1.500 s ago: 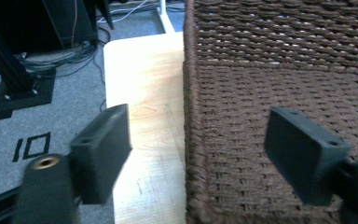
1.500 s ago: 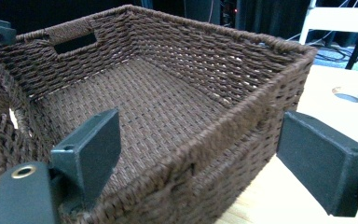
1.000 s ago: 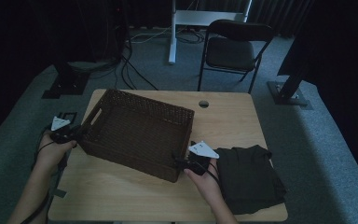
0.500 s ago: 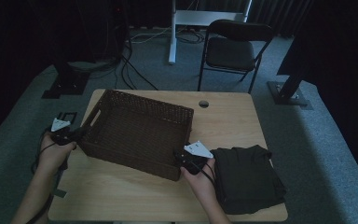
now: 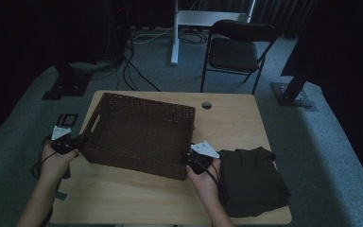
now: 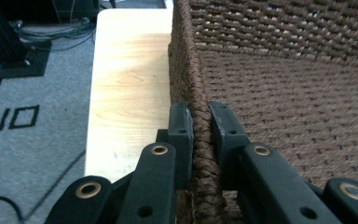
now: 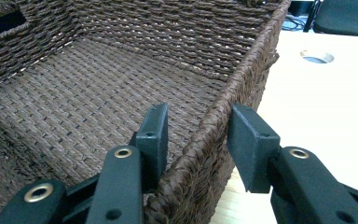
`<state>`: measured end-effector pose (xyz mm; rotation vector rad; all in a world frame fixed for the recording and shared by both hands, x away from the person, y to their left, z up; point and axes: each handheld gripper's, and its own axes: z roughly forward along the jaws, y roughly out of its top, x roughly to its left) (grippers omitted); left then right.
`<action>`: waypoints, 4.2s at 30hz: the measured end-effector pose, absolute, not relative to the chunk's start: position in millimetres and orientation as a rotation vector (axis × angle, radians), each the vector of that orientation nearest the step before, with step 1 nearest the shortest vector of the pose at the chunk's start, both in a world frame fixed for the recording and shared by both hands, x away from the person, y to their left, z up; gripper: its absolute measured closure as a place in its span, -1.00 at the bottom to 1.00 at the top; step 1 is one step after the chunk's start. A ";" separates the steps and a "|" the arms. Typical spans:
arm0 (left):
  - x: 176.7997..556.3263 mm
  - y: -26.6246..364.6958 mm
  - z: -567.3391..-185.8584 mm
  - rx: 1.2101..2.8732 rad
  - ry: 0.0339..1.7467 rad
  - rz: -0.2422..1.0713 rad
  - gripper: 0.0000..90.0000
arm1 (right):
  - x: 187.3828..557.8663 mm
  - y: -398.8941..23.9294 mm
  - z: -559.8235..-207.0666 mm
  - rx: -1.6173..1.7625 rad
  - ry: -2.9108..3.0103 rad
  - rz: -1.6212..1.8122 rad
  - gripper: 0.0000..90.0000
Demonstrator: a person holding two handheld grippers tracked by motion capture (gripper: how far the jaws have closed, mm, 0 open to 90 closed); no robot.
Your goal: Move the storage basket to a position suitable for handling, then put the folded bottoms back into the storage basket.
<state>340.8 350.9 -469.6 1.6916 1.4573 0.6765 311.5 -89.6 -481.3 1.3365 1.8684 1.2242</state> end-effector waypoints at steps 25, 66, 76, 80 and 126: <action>304.4 325.6 -471.5 1.612 1.524 0.647 0.79 | 337.0 -123.4 -477.7 1.213 2.014 1.231 0.35; 294.4 332.8 -469.1 1.650 1.518 0.634 0.78 | 321.2 -116.3 -475.2 1.227 2.026 1.195 0.36; 297.5 335.4 -467.8 1.655 1.465 0.653 0.17 | 322.5 -120.1 -474.6 1.170 2.046 1.222 -0.12; 299.5 335.4 -462.7 1.667 1.447 0.633 -0.28 | 325.4 -119.9 -470.1 1.150 2.017 1.291 -0.40; 289.1 283.4 -411.8 1.711 1.203 0.619 -0.58 | 312.8 -160.1 -437.2 1.063 1.989 1.329 -0.71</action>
